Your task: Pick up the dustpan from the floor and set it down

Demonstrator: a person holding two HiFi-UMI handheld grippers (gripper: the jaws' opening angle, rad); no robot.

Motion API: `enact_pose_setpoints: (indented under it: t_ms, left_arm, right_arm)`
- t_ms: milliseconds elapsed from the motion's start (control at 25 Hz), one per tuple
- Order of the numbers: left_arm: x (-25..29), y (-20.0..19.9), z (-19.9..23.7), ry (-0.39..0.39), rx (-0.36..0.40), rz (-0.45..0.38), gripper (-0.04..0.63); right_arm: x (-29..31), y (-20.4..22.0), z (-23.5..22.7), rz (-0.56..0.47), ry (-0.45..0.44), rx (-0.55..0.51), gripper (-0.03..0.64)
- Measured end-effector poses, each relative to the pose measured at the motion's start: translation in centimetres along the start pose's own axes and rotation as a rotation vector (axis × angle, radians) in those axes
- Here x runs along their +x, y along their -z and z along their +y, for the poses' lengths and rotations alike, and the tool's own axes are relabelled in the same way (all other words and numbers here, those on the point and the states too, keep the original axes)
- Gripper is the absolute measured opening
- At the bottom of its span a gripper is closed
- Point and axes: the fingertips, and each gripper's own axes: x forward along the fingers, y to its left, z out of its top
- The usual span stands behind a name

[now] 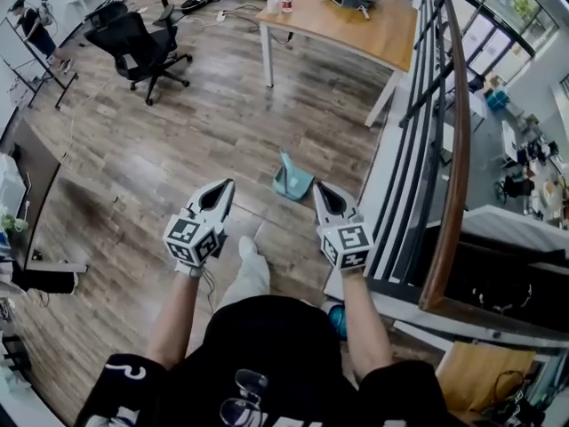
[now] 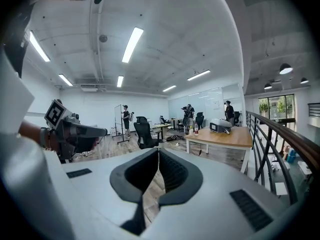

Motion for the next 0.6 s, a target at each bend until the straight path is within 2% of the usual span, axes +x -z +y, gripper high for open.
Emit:
enact_pose_setpoints:
  t_ms: [240, 320, 360, 600]
  left_arm:
    - [4.7, -1.3, 6.7, 0.049, -0.009, 0.038, -0.003]
    - [5.9, -1.3, 8.7, 0.069, -0.009, 0.048, -0.003]
    - [6.4, -1.3, 9.7, 0.077, -0.01, 0.052, -0.003]
    - [8.5, 0.0, 14.7, 0.121, -0.028, 0.088, -0.003]
  right_arm:
    - [8.0, -0.5, -1.1, 0.028, 0.026, 0.011, 0.007]
    - [10.5, 0.1, -1.3, 0.057, 0.028, 0.013, 0.091]
    - [11.7, 0.6, -1.4, 0.076, 0.031, 0.015, 0.111]
    - [17.8, 4.2, -1.7, 0.166, 0.075, 0.019, 0.17]
